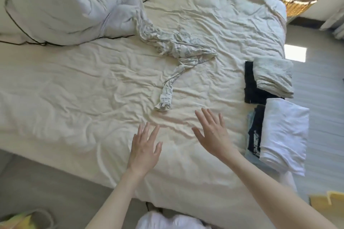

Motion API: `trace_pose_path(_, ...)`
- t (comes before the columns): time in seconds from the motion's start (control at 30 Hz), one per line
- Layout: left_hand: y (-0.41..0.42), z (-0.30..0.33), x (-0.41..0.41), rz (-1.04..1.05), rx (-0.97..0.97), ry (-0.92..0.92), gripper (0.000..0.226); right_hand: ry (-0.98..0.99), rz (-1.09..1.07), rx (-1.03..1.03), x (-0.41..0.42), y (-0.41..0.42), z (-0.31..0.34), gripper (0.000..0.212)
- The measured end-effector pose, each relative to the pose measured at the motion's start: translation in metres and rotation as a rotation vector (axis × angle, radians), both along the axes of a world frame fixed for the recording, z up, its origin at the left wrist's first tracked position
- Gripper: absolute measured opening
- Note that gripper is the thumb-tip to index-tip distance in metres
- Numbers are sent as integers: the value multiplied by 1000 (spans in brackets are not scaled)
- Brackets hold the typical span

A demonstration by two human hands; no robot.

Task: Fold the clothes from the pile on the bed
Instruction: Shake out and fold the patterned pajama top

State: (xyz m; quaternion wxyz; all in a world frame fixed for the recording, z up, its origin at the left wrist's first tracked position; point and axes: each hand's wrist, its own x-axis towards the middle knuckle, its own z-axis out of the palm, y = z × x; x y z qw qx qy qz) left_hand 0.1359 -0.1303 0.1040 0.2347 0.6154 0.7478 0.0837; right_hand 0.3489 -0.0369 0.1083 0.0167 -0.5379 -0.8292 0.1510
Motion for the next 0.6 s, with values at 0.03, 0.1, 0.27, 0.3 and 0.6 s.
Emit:
trace_pose_path(0.03, -1, -9, -18, -16, -36, 19, 56, -18, 0, -22, -16, 3, -8, 58)
trace_pose_path(0.1, 4, -25, -52, -44, -103, 58, 55, -48, -1, -71, -45, 11, -23, 59)
trace_pose_path(0.27, 45, -73, -110, -68, -172, 116, 54, -84, -29, -141, -92, 45, -70, 58)
trace_pose_path(0.3, 57, -86, -117, -73, -194, 125, 55, -90, -33, -145, -98, 55, -81, 58)
trace_pose_path(0.6, 168, -229, -145, -115, -345, 168, 65, -2, -248, -255, -150, 166, -208, 69)
